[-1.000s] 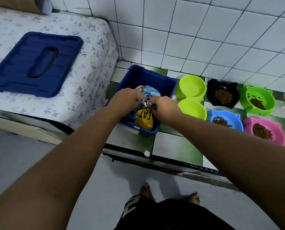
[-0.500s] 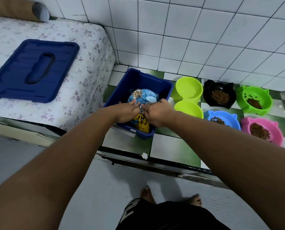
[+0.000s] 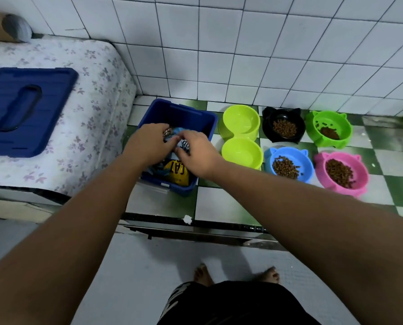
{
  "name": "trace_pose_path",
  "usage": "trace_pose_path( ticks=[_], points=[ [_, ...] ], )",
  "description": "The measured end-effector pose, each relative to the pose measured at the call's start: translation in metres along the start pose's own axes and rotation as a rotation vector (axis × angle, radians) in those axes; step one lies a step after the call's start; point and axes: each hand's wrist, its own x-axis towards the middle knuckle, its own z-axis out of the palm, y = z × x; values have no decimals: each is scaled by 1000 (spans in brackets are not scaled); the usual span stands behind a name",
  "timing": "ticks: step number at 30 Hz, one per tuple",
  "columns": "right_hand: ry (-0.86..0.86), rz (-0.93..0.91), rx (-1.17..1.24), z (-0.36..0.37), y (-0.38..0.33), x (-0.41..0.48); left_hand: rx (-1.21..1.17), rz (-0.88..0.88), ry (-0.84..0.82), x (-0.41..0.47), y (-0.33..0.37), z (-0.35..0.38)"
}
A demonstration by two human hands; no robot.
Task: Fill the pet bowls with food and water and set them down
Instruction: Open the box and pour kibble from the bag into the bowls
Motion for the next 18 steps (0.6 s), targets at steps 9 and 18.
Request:
trace_pose_path(
  ticks=[9, 18],
  points=[
    [125, -11, 213, -29, 1, -12, -38, 136, -14, 3, 61, -6],
    [187, -14, 321, -67, 14, -35, -202, 213, 22, 3, 102, 8]
  ],
)
